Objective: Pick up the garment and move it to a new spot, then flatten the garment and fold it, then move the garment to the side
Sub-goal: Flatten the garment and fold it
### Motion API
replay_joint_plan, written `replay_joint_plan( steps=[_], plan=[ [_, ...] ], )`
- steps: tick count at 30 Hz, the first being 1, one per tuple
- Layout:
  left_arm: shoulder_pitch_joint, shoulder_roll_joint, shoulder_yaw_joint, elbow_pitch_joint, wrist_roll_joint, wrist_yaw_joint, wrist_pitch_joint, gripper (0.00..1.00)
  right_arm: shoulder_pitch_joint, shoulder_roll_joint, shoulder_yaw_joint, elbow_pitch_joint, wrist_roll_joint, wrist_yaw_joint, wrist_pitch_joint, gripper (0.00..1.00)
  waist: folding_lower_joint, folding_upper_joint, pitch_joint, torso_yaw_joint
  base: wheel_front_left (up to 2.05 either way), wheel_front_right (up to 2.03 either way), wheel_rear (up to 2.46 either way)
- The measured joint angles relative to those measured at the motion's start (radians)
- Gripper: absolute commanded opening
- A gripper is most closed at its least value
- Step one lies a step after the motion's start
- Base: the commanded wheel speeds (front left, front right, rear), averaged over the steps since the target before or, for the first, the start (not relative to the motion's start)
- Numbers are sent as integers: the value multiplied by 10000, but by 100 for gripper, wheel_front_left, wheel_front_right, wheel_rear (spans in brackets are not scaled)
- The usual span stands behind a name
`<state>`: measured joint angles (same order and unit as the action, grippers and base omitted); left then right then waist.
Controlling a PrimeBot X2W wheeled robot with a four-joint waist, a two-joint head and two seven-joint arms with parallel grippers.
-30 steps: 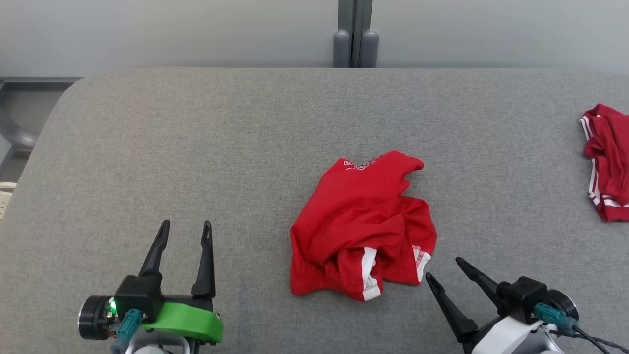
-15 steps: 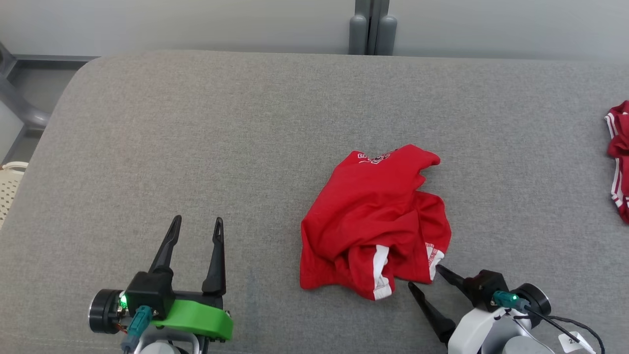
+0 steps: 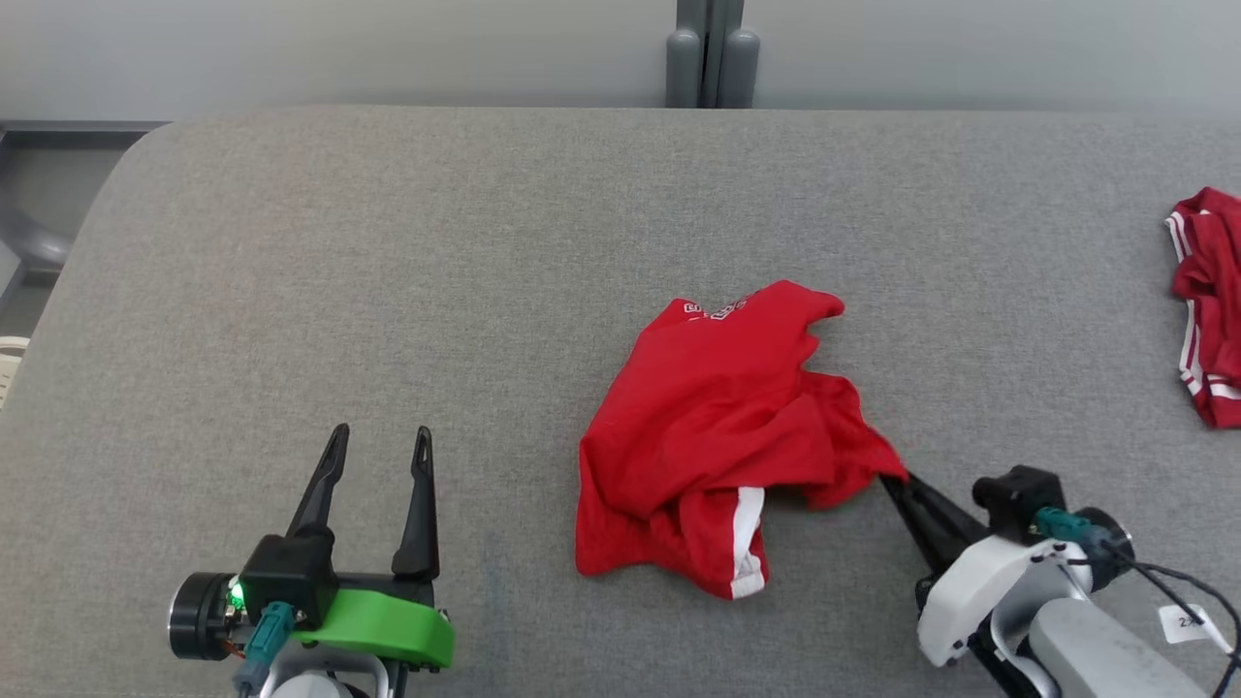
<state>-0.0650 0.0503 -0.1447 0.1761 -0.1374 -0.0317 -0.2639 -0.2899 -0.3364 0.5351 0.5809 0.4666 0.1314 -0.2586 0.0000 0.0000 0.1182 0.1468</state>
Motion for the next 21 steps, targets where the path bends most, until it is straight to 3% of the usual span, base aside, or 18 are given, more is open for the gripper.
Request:
replay_joint_plan(
  steps=[8,13,21],
  plan=[
    [86,-2,13,6,-100,52,0,100,1682,-871,-2052,-2249,-125,0,-31,0,0,0,-133,-505,0,0,0],
    [79,-2,8,-10,-125,56,0,100,2503,-1022,-3204,-3030,-217,0,144,0,0,0,-158,-888,0,0,0],
    [-28,-4,-123,12,-128,54,0,100,2844,-880,-3676,-3954,-307,0,815,0,0,0,-122,-1029,0,0,0]
  ],
)
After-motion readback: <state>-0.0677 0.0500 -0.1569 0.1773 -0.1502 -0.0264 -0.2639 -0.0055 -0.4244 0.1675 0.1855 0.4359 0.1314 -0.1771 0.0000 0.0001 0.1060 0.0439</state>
